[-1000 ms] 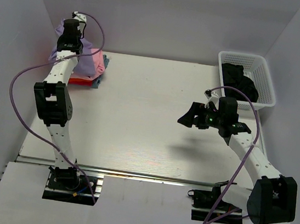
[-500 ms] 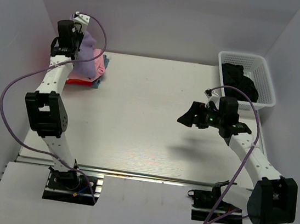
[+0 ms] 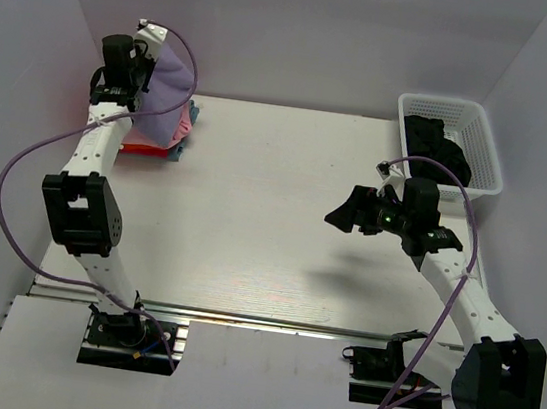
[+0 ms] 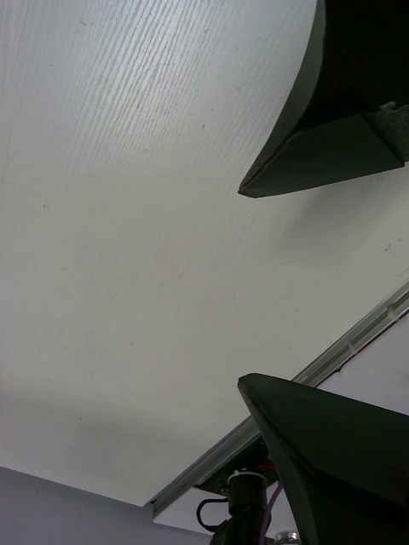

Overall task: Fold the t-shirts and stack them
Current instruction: Put the neatly folded tshirt into the corner of the board with the left arm

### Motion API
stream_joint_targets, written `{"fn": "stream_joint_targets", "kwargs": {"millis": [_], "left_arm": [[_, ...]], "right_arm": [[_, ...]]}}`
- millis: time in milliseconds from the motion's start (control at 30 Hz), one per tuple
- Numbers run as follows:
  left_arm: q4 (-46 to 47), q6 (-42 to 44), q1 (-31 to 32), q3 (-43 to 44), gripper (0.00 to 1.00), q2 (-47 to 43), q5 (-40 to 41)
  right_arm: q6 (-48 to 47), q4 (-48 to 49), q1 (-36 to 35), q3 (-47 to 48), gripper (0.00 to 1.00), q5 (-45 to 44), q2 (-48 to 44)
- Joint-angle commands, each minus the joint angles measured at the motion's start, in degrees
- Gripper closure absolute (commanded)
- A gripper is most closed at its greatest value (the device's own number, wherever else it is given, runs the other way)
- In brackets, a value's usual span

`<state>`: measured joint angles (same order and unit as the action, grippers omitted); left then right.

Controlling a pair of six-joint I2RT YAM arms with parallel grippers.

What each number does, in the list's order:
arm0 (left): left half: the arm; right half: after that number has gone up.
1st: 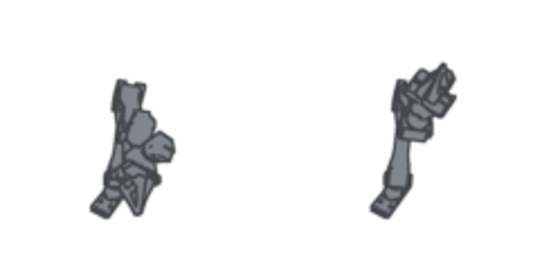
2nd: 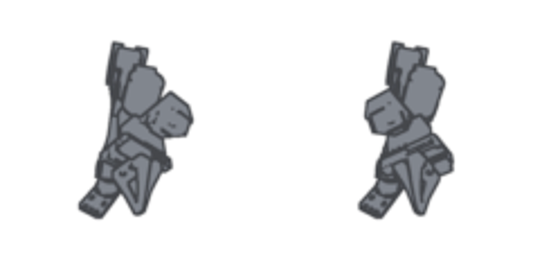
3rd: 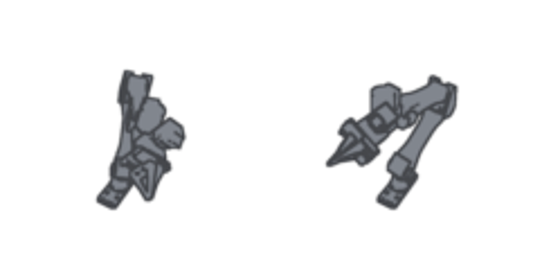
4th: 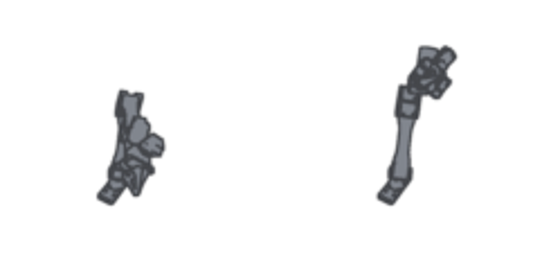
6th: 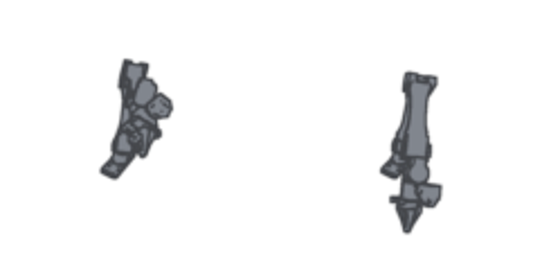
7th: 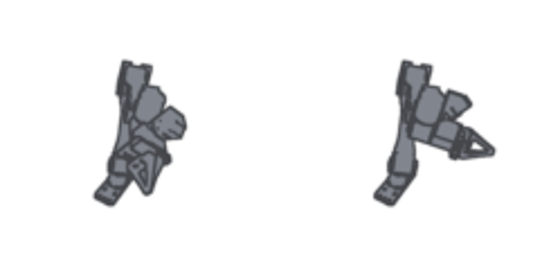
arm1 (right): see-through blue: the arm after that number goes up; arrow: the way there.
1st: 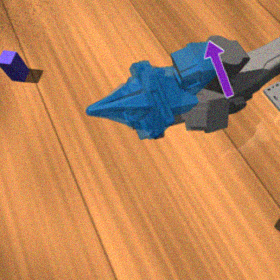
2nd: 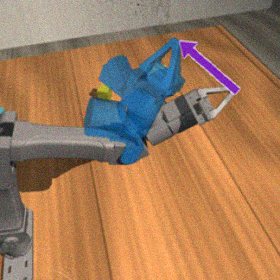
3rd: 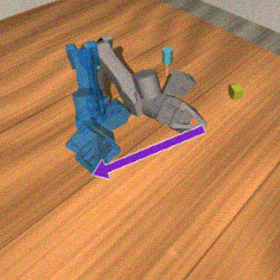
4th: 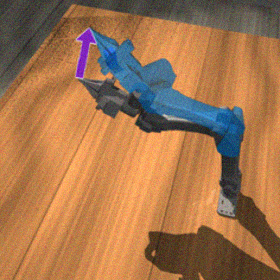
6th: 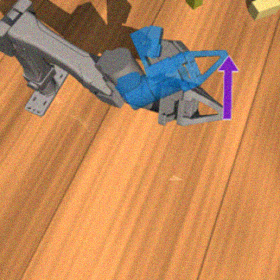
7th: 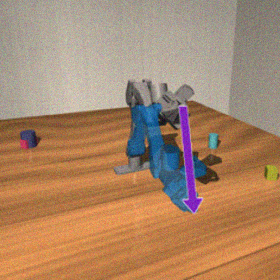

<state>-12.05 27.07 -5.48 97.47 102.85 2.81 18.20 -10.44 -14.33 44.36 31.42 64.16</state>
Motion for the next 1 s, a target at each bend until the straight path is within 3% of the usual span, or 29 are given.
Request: {"fn": "stream_joint_targets", "kwargs": {"millis": [0, 433, 700, 767, 800, 833, 967], "left_arm": [[-0.07, -1.13, 0.03, 3.07, 1.0, 2.09, 2.19], [0.01, -4.92, -3.57, 9.05, 1.0, 10.7, 14.67], [-0.51, -4.92, -5.86, 9.05, 0.99, 13.07, 14.34], [-0.51, -4.92, -5.86, 9.05, 0.67, 13.6, 14.85], [-0.51, -4.92, -5.86, 9.05, 0.42, 13.61, 16.95], [0.96, -4.92, -5.86, 9.05, 0.01, 14.13, 18.1], [2.12, -5.97, -5.86, 9.58, 0.0, 14.13, 23.38]], "right_arm": [[0.0, 0.33, 0.0, 0.64, 0.1, -0.48, -0.62], [0.0, -0.2, 0.0, 2.84, 0.1, -1.1, 2.37], [0.17, -0.37, -0.17, 3.45, 0.1, -1.45, 3.86], [0.17, -0.37, 0.0, 3.89, 0.1, -1.01, 4.48], [0.17, -0.2, 0.0, 4.15, 0.1, -1.01, 5.0], [0.17, -0.29, 0.0, 4.33, 0.1, -0.57, 5.18], [0.44, 0.24, 0.09, 4.42, 0.1, -0.04, 6.06]]}}
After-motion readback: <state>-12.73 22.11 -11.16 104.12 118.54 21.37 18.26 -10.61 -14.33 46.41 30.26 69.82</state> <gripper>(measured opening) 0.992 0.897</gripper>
